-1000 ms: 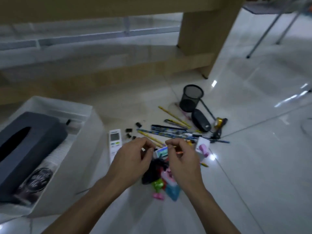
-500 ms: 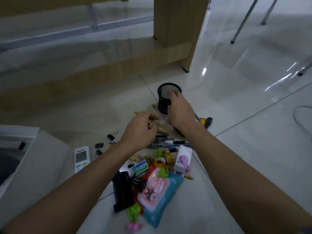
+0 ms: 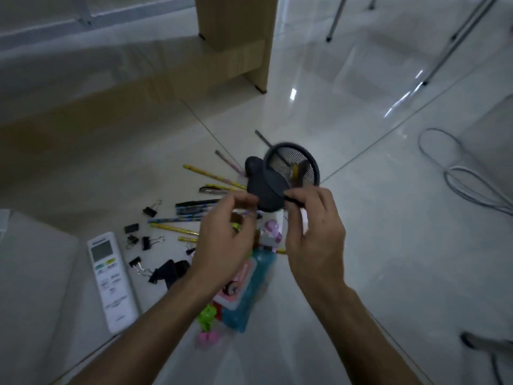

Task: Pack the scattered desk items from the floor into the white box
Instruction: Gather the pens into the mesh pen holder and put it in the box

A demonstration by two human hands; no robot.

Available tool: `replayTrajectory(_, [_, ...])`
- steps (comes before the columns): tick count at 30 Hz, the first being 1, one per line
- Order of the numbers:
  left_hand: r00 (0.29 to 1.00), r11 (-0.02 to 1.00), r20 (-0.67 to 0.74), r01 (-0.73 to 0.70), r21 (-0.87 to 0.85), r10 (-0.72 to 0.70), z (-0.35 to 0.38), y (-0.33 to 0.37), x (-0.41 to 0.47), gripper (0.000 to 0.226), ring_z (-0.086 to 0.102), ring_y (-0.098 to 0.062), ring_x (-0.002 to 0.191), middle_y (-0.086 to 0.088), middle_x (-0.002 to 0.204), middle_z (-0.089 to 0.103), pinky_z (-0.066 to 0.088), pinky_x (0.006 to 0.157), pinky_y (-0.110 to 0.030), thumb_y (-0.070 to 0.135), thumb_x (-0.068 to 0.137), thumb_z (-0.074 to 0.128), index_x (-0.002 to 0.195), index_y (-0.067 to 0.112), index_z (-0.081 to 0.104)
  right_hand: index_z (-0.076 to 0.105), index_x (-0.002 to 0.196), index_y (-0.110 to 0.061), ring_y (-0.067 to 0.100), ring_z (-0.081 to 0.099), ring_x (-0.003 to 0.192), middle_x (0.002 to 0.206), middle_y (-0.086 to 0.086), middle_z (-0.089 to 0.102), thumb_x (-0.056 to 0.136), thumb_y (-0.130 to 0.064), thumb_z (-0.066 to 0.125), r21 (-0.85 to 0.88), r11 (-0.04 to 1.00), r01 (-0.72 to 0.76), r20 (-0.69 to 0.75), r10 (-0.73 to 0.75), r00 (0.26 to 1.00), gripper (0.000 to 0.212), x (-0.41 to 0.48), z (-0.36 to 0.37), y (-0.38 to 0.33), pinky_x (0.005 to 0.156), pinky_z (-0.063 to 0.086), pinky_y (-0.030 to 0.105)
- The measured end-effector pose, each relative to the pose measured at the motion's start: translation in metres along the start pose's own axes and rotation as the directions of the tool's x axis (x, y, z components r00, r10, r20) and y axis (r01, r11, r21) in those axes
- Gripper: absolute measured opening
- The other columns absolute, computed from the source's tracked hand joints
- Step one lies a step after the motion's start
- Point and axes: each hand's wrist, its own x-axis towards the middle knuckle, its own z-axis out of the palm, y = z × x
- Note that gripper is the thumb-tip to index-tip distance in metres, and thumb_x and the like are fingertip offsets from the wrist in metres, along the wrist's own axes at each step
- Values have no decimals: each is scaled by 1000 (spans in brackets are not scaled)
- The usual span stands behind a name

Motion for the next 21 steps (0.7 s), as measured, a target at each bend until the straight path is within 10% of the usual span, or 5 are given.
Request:
replayTrajectory(6, [987,997,154,-48,66,38,26,-14,-34,14,61,0,67,15,84,69,39,57,-7,11,92,61,92,24,68,65,107,-5,18,59,93,103,7,60,95,-2,59,-95,984,-148,-47,145,988,14,-65,-46,20,83,53,31])
replayTrajectory(13, [969,983,246,-54,178,8,31,-26,-36,15,62,-5,67,21,91,69,44,60,-16,17,93,61,92,31,68,66,105,-2,21,58,95,103,11,60,95,-4,55,-148,969,-198,-114,182,977,16,-84,-58,32,88,43,12])
replayTrajectory(21, [951,927,306,-79,367,-41,44,-40,-48,14,56,3,71,16,102,67,46,71,-16,22,93,62,103,27,70,67,104,-1,25,58,97,103,13,61,90,-3,58,-187,960,-211,-23,210,977,17,-122,-51,49,85,50,34])
